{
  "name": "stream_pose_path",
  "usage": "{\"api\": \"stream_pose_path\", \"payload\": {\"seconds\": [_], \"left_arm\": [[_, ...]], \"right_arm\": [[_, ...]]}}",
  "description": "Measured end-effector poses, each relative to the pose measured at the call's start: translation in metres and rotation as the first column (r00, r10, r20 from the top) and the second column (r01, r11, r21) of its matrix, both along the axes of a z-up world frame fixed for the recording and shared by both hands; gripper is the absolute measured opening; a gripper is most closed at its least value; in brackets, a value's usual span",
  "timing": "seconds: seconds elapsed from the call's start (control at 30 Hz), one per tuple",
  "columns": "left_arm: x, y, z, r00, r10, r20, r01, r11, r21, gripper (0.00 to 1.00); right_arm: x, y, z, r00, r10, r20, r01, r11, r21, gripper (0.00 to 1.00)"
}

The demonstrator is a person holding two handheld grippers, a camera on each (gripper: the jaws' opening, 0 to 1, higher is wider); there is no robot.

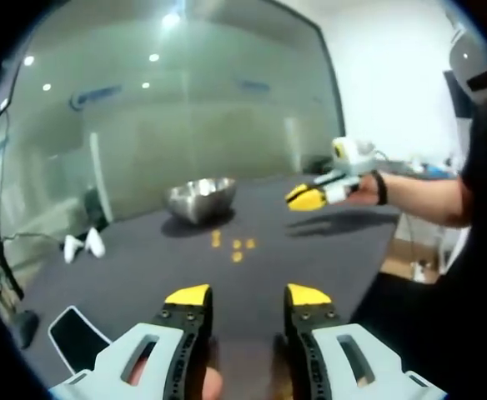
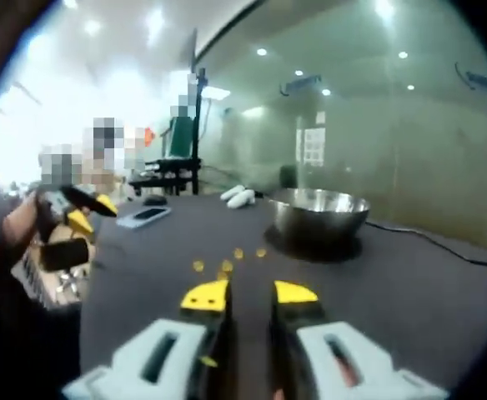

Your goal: Pick up the QQ candy scattered on the table and place it into the stainless steel bowl on the table

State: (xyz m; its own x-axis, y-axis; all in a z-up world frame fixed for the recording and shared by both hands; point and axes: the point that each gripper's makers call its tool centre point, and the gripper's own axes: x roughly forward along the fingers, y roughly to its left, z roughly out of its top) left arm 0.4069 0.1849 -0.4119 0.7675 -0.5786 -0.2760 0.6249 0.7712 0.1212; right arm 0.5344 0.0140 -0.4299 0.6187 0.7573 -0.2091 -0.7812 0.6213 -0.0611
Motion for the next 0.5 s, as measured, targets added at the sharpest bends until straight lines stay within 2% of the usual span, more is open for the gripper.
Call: {"api": "stream_pose_path", "payload": {"seconds": [0.2,0.3,0.4,0.5], "left_arm": [[-0.001,0.000,-0.003,1.000,-0.001,-0.002,0.001,1.000,0.027,0.36],[-0.002,0.000,-0.003,1.000,-0.002,-0.003,0.002,1.000,0.020,0.36],[-0.003,0.000,-0.002,1.000,-0.002,0.002,0.002,1.000,0.020,0.36],[-0.004,0.000,-0.001,1.000,-0.002,0.004,0.002,1.000,0.019,0.36]], "right_arm": [[-0.002,0.001,-0.005,1.000,0.002,-0.012,-0.002,1.000,-0.008,0.20],[-0.006,0.011,-0.011,0.999,0.040,-0.023,-0.041,0.999,-0.029,0.20],[-0.006,0.022,-0.023,0.996,0.085,-0.024,-0.087,0.991,-0.106,0.20],[-0.006,0.032,-0.029,0.992,0.114,-0.055,-0.119,0.988,-0.096,0.20]]}}
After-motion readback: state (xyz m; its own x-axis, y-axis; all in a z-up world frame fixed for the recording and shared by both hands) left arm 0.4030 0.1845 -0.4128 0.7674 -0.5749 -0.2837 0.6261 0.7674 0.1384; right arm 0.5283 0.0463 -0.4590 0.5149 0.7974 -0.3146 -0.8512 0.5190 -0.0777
